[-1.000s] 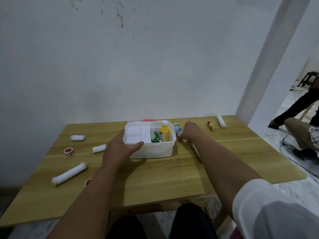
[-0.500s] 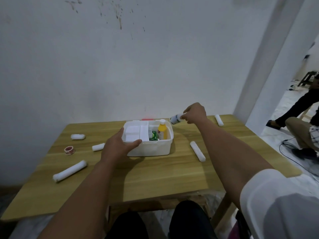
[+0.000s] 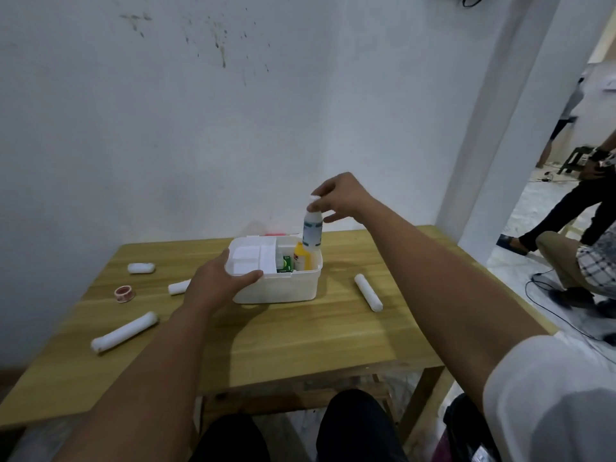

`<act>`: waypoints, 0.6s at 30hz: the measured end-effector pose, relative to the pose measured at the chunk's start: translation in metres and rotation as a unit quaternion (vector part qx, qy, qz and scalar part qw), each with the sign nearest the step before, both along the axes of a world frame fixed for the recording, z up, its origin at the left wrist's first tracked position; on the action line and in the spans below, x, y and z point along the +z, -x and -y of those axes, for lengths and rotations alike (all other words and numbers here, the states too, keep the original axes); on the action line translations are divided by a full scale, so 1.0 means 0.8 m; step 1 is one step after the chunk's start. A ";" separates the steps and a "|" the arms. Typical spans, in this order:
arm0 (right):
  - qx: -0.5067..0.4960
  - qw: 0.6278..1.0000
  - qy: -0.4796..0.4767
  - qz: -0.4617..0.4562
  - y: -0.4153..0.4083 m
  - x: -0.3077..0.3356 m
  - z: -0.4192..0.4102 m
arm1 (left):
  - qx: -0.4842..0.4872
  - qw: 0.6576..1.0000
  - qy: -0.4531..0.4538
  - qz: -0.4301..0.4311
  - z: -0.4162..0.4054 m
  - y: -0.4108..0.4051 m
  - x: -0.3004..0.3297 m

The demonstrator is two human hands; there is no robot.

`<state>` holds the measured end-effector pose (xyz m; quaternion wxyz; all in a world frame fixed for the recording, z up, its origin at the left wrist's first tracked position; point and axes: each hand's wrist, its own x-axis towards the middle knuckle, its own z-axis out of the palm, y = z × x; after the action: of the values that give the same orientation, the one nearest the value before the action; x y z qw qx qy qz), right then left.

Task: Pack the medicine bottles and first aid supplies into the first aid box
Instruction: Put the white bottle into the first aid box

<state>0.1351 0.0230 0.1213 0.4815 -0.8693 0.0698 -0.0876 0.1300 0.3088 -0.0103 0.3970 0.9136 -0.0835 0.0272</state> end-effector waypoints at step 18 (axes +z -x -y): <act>0.059 0.958 0.277 -0.051 -0.009 -0.093 -0.030 | 0.008 1.000 0.017 0.004 -0.002 -0.001 -0.008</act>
<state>0.1423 0.0470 0.0472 0.2220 -0.9744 0.0156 -0.0306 0.1310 0.3105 -0.0169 0.4121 0.9071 -0.0773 0.0359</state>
